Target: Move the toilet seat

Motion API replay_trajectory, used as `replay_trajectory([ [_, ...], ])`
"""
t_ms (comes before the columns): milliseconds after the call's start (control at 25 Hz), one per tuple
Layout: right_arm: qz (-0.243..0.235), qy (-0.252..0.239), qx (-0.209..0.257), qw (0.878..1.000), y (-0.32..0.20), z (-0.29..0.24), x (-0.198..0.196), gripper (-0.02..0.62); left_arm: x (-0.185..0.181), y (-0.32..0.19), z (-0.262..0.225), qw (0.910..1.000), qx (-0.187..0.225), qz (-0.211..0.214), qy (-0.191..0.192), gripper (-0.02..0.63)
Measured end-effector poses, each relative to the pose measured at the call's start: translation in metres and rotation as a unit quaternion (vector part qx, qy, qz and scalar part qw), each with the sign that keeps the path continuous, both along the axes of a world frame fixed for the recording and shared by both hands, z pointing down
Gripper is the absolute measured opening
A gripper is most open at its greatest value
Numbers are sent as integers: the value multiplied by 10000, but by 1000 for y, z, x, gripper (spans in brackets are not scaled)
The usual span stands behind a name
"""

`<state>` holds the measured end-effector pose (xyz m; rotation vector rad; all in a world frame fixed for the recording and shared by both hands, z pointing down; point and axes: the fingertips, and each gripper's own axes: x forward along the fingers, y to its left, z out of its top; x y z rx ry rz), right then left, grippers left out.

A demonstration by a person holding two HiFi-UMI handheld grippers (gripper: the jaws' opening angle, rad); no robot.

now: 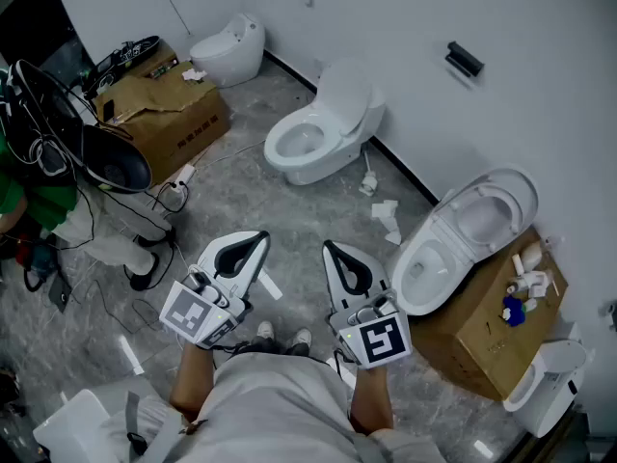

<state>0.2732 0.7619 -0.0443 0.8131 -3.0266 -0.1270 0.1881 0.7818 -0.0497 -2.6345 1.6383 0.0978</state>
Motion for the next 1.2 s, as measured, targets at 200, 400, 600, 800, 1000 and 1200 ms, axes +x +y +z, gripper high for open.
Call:
replay_trajectory([
  [200,-92,-10,31,10000,-2,0,8,0,11,-1,2,10000,52,-59,5,-3],
  [400,-141,-174,-29,9997,-3,4,16,0,17,-1,4,9998,-30,-159,114,-3],
  [600,-217,-182,-1,9996,-13,5,4,0,8,-10,6,9998,-6,-176,98,-3],
  [800,-217,-46,6,9998,-42,13,-20,0,-12,-40,18,9998,-89,-187,12,-3],
  [1000,-116,14,8,9999,-84,14,-57,0,-50,-86,17,10000,-20,-89,31,-3],
  [1200,43,96,-24,9999,-121,15,-97,0,-89,-126,14,10000,-3,59,-20,-3],
])
